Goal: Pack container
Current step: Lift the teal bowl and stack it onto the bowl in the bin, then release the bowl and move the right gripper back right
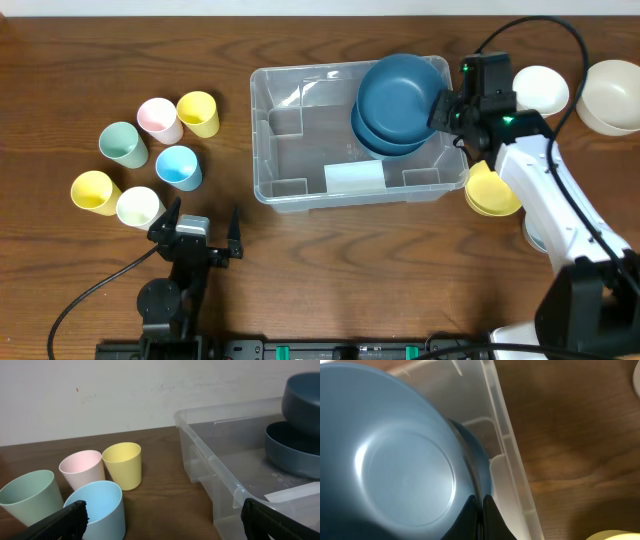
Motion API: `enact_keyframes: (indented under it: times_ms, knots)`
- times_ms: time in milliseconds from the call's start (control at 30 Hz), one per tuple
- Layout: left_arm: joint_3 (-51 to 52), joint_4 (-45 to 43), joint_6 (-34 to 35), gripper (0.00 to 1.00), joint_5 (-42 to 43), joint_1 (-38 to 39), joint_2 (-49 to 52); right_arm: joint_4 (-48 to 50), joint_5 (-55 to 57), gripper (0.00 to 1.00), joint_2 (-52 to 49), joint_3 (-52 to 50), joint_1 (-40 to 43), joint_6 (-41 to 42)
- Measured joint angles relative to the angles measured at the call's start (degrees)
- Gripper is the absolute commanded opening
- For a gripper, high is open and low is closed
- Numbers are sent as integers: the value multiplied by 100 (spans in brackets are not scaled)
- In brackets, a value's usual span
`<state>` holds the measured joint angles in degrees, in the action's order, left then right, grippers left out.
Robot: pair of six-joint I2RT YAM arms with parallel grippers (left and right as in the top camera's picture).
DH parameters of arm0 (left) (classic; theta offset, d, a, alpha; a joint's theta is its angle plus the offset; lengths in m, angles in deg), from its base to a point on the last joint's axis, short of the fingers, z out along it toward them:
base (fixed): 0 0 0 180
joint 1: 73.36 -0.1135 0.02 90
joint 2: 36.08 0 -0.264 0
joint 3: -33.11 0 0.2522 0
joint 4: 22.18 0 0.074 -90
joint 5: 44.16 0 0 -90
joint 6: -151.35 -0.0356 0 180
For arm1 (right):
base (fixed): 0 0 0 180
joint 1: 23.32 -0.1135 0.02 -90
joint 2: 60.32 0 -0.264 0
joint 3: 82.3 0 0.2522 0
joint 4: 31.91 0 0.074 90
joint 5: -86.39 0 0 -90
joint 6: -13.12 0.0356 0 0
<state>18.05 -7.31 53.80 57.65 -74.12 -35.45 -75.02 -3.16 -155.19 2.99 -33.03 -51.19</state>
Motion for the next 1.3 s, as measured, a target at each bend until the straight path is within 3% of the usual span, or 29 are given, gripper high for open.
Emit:
enact_keyframes:
  times_ms: [333,433,500,633,933,1067,1167,1300]
  knots:
    - [0,0,0,98,0,0,0,105,59,1,-415,0,0,2]
    - [0,0,0,98,0,0,0,155,63,37,-415,0,0,37]
    - [-2,-2,0,98,0,0,0,192,39,45,-413,0,-11,63]
    - [-2,0,0,98,0,0,0,186,31,46,-413,0,-31,39]
    - [-2,0,0,98,0,0,0,212,-94,35,-411,0,-31,-79]
    - [-2,0,0,98,0,0,0,107,-197,38,-326,17,-31,-138]
    - [0,0,0,98,0,0,0,-17,-181,46,59,114,28,-210]
    - [0,-2,0,98,0,0,0,-105,-105,45,804,328,472,-245]
